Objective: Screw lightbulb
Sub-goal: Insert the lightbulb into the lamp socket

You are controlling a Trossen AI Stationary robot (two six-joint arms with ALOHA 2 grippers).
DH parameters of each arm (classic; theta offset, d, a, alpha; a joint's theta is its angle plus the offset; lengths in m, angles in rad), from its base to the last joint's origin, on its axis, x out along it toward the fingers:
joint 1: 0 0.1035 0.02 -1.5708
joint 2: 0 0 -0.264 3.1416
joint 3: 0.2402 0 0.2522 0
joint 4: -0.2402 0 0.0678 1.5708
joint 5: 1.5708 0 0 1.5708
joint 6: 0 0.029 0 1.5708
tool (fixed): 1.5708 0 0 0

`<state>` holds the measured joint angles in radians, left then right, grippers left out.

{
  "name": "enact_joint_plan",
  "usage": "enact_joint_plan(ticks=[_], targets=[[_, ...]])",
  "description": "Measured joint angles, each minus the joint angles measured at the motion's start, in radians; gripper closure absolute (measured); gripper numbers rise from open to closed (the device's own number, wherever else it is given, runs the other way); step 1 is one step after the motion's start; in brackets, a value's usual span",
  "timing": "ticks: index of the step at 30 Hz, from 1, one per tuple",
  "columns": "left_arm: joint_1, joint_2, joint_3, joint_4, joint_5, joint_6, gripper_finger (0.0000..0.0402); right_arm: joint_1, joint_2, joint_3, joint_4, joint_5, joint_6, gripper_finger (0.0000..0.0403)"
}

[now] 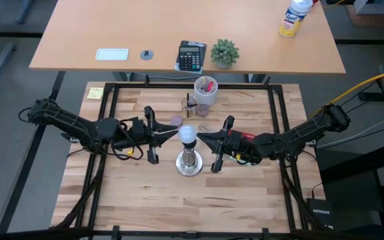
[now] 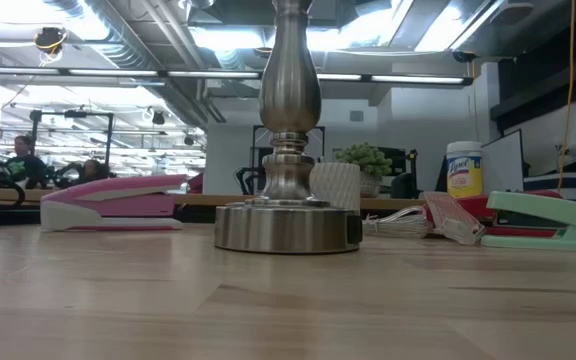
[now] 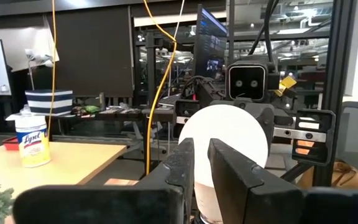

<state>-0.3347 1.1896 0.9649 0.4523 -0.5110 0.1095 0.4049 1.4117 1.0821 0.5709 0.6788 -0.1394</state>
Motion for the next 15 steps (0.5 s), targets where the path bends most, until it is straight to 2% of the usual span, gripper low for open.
enact_joint_plan(ticks=[7, 15], targets=[[-0.002, 0.002, 0.0, -0.006, 0.0, -0.001, 0.0357, -0.001, 0.002, -0.002, -0.017, 0.068, -0.001, 0.0393], [-0.006, 0.002, 0.0, -0.004, -0.019, -0.001, 0.0357, 0.0, 0.002, -0.002, -0.021, 0.077, -0.001, 0.0393]])
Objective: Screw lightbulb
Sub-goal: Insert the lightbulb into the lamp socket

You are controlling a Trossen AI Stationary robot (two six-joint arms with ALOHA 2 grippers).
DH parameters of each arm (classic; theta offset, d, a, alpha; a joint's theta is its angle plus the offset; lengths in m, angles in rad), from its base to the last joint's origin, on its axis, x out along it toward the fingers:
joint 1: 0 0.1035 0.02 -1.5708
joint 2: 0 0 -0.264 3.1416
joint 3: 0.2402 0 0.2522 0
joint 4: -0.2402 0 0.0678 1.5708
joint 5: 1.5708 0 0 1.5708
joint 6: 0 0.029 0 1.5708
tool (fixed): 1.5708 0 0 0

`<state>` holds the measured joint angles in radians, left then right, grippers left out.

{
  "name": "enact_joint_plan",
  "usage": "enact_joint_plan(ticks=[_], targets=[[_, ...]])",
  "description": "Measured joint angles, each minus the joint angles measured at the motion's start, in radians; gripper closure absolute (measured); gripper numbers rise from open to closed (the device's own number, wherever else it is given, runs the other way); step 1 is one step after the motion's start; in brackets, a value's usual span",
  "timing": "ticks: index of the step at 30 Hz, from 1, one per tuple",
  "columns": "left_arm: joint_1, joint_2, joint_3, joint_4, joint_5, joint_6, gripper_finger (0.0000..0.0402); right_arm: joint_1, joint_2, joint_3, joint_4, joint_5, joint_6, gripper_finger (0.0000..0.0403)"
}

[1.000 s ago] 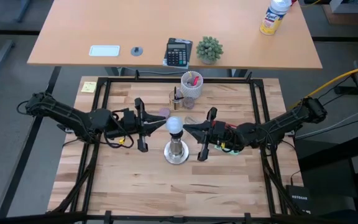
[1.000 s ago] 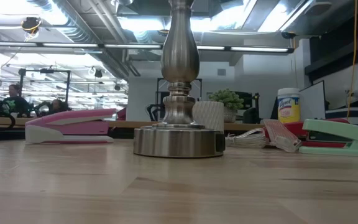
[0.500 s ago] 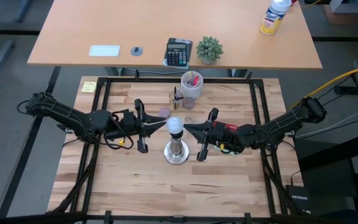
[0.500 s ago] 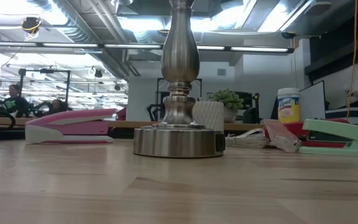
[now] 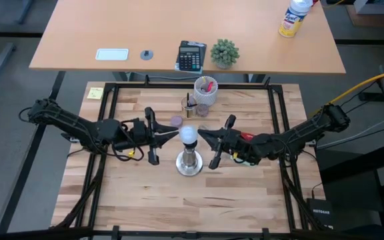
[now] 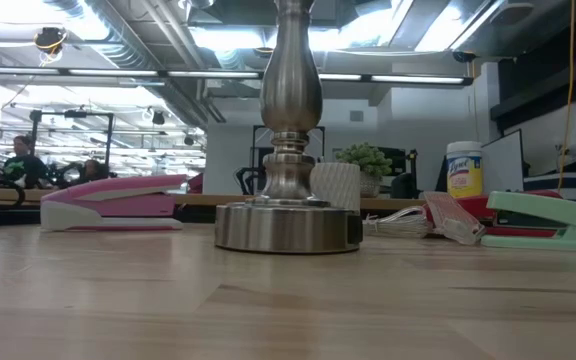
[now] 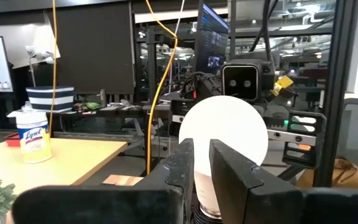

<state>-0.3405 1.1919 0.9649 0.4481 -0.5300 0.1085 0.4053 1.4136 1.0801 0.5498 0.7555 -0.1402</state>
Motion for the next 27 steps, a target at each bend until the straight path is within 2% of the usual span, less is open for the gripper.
enact_joint_plan(ticks=[9, 18, 27], targets=[[0.0, 0.0, 0.0, 0.003, -0.08, 0.022, 0.0357, 0.008, -0.008, 0.0, 0.0, -0.004, 0.0, 0.0393], [0.013, -0.001, 0.0, 0.016, -0.088, 0.055, 0.0357, 0.075, -0.035, 0.0, 0.035, -0.018, -0.08, 0.0393], [0.023, -0.002, -0.001, 0.013, -0.089, 0.049, 0.0357, 0.062, -0.035, 0.001, 0.05, -0.192, -0.074, 0.0393]])
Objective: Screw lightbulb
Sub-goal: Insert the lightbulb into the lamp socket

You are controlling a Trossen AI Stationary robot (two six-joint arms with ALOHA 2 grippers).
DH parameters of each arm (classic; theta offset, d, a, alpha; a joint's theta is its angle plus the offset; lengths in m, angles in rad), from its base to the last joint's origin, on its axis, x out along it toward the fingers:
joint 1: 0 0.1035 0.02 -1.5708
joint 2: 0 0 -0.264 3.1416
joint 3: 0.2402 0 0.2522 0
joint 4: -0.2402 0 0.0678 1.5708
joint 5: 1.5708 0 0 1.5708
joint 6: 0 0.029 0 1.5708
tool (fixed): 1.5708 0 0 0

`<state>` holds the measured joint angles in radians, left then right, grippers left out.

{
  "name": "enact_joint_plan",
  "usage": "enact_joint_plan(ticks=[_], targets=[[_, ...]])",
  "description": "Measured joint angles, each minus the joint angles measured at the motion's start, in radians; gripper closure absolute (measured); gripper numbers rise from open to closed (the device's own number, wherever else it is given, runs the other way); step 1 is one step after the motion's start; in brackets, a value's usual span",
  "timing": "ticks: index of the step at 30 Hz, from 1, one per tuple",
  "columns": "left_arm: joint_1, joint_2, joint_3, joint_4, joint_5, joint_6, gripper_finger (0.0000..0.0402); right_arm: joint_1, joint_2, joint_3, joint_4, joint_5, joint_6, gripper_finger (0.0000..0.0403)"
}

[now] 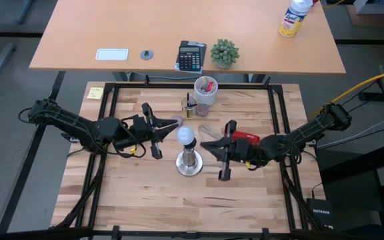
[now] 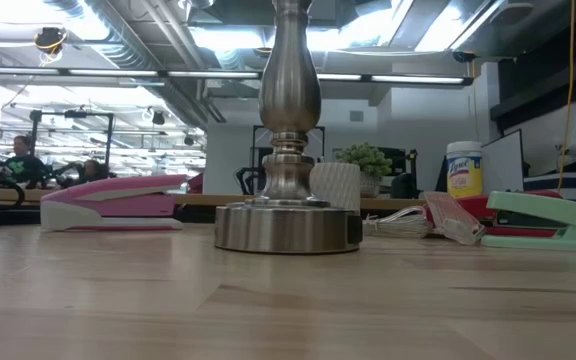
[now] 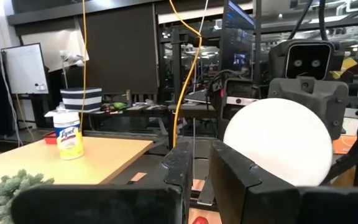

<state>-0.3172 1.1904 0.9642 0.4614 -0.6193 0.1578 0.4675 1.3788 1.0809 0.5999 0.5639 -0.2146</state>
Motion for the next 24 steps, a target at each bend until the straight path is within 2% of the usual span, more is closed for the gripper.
enact_joint_plan(ticks=[13, 24], targets=[[0.0, 0.0, 0.0, -0.002, 0.001, 0.009, 0.0357, -0.038, 0.047, 0.001, 0.097, -0.116, 0.009, 0.0393], [0.0, 0.0, 0.0, -0.002, 0.002, 0.008, 0.0357, -0.045, 0.062, 0.001, 0.117, -0.12, 0.008, 0.0393]])
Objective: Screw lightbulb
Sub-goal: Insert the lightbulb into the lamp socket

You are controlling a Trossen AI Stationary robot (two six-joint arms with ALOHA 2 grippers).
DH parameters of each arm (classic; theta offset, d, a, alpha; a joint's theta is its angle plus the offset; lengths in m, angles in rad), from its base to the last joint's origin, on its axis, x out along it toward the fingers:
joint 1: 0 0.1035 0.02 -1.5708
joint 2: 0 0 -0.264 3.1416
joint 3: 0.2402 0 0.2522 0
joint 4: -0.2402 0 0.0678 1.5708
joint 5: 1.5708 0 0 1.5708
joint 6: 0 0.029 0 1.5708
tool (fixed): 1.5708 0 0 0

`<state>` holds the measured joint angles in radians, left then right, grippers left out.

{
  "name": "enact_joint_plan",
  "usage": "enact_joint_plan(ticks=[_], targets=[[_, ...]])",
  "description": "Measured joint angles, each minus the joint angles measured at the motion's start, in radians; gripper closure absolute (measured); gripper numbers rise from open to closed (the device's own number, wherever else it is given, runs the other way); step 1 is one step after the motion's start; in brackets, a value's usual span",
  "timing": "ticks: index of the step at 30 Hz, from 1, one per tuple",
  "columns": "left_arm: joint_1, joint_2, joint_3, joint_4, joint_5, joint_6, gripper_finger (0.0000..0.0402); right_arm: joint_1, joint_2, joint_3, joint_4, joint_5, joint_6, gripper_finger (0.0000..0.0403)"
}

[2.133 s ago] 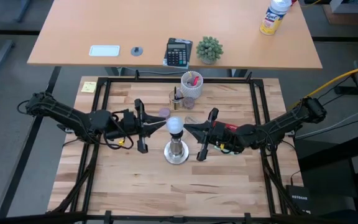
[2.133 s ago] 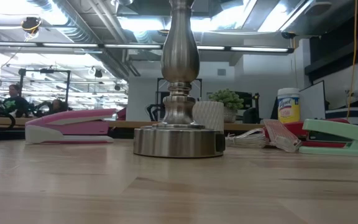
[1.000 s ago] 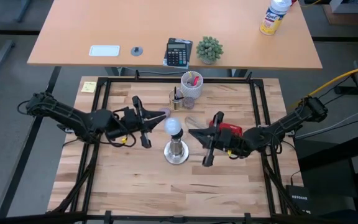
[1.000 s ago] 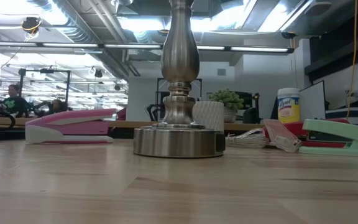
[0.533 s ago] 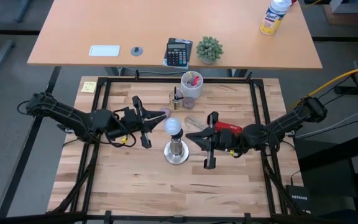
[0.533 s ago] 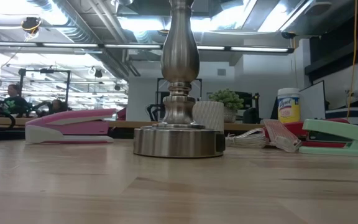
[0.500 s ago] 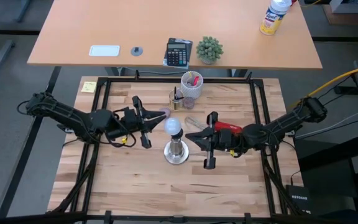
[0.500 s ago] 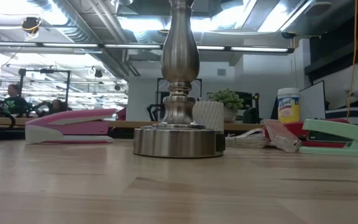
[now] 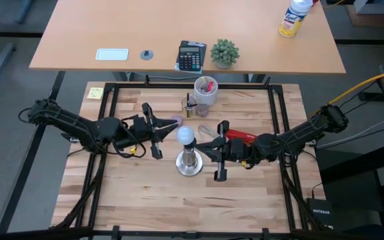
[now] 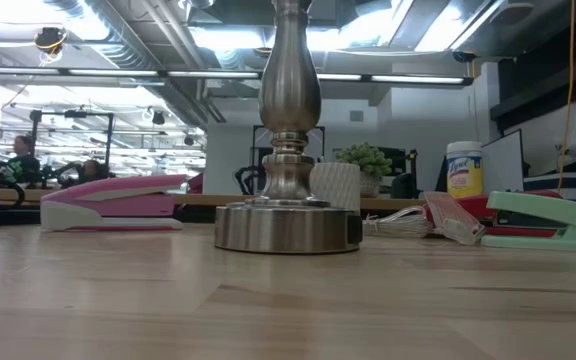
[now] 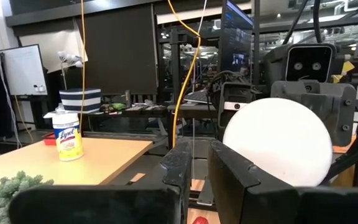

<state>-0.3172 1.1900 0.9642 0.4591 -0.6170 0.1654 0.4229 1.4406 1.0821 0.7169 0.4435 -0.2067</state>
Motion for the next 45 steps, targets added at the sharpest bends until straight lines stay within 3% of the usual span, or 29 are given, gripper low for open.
enact_joint_plan(ticks=[32, 45], targets=[[0.0, 0.0, 0.0, 0.001, 0.0, -0.001, 0.0357, 0.0, 0.051, -0.001, 0.05, -0.036, 0.045, 0.0393], [0.0, 0.0, 0.0, 0.0, 0.004, -0.001, 0.0357, -0.053, 0.052, -0.001, 0.041, -0.035, 0.091, 0.0393]])
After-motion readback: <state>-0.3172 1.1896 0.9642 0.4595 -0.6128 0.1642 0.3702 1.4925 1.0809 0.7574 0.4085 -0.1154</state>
